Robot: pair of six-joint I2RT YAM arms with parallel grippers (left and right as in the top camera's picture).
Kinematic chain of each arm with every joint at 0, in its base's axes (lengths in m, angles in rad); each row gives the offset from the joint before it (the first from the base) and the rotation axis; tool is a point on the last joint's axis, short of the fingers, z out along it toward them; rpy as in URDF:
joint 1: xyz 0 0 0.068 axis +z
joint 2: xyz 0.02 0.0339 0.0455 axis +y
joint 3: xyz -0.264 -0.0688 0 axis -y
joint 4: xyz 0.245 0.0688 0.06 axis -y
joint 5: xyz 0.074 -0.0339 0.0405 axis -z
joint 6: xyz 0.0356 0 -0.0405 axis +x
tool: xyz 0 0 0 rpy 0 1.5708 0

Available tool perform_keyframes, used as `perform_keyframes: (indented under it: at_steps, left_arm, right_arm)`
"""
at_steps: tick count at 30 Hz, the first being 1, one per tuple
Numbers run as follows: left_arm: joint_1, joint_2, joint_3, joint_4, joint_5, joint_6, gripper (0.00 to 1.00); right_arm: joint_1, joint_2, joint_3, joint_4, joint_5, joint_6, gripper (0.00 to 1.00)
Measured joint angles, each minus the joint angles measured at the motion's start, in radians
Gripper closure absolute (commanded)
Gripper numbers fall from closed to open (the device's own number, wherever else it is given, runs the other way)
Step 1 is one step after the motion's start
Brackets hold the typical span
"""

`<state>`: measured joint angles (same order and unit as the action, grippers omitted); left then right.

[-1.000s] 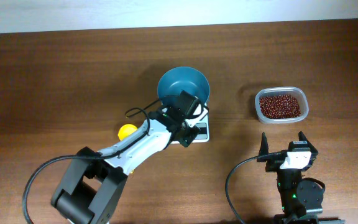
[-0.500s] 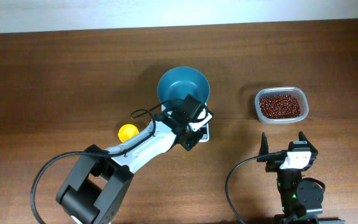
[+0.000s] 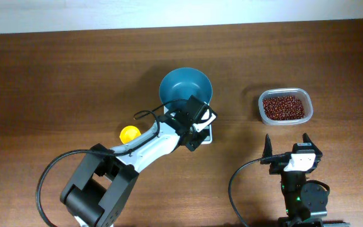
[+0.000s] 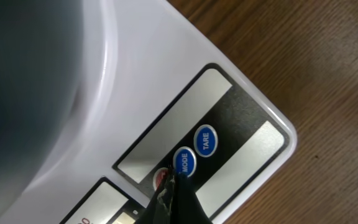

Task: Scoop item into bowl and weigh 50g on scale

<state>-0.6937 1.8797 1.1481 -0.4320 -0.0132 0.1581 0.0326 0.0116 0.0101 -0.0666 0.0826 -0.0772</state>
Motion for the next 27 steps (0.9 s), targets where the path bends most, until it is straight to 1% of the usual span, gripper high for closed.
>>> perform_keyframes:
  at_steps: [27]
  left_arm:
    - [0.000, 0.007, 0.000, 0.022, -0.022, 0.000, 1.00]
  right_arm:
    - [0.000, 0.000, 0.000, 0.000, 0.000, -0.001, 0.01]
